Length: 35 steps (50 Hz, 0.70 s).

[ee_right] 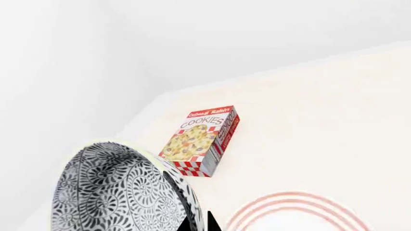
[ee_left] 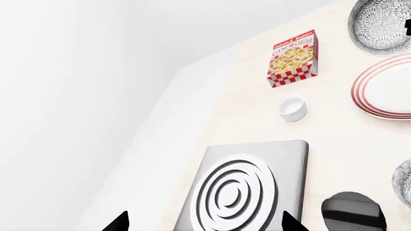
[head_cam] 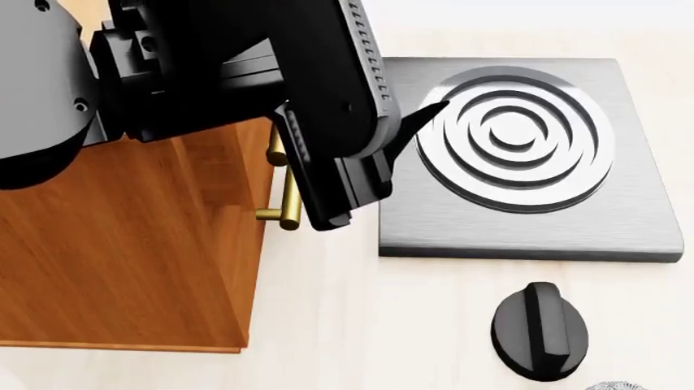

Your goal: Pick the akita bowl on the wooden cabinet and place it on the plate.

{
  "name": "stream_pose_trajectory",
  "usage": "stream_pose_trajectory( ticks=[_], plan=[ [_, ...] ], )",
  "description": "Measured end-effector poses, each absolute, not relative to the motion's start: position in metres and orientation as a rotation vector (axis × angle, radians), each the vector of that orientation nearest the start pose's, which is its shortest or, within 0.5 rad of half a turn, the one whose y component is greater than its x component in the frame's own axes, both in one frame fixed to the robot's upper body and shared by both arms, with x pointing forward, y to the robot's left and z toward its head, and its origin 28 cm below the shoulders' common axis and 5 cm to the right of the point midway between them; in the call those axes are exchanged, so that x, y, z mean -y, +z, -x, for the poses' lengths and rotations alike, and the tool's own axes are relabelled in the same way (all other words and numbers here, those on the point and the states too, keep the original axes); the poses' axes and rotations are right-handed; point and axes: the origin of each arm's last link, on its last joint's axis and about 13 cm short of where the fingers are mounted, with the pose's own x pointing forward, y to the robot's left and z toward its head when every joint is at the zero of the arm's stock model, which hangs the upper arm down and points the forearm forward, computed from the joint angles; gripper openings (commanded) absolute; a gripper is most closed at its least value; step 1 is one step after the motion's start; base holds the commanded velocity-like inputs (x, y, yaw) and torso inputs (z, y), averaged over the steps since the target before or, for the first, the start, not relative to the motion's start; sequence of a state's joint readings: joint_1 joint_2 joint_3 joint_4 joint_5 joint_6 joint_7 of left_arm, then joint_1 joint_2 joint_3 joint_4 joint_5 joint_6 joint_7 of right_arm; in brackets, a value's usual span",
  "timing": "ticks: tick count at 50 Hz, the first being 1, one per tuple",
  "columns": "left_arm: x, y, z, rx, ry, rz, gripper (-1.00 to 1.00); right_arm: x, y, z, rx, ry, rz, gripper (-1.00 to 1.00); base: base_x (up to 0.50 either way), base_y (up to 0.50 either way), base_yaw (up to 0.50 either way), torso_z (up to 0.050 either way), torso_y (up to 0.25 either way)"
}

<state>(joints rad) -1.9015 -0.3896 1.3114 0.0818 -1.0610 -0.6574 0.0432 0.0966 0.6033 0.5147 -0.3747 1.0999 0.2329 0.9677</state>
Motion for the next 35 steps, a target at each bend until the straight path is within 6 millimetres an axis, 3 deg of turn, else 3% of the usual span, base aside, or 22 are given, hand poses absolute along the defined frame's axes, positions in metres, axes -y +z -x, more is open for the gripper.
stream_pose_trajectory(
  ticks=[15, 35],
  plan=[
    [-0.127, 0.378, -0.297, 0.238, -0.908, -0.804, 1.00, 0.266, 0.180, -0.198, 0.273, -0.847, -0.829, -1.00, 0.00, 0.00, 0.00, 0.000, 0.000],
    [-0.129, 0.375, -0.298, 0.232, -0.903, -0.798, 1.00, 0.275, 0.172, -0.195, 0.287, -0.845, -0.899, -1.00, 0.00, 0.00, 0.00, 0.000, 0.001]
  ],
)
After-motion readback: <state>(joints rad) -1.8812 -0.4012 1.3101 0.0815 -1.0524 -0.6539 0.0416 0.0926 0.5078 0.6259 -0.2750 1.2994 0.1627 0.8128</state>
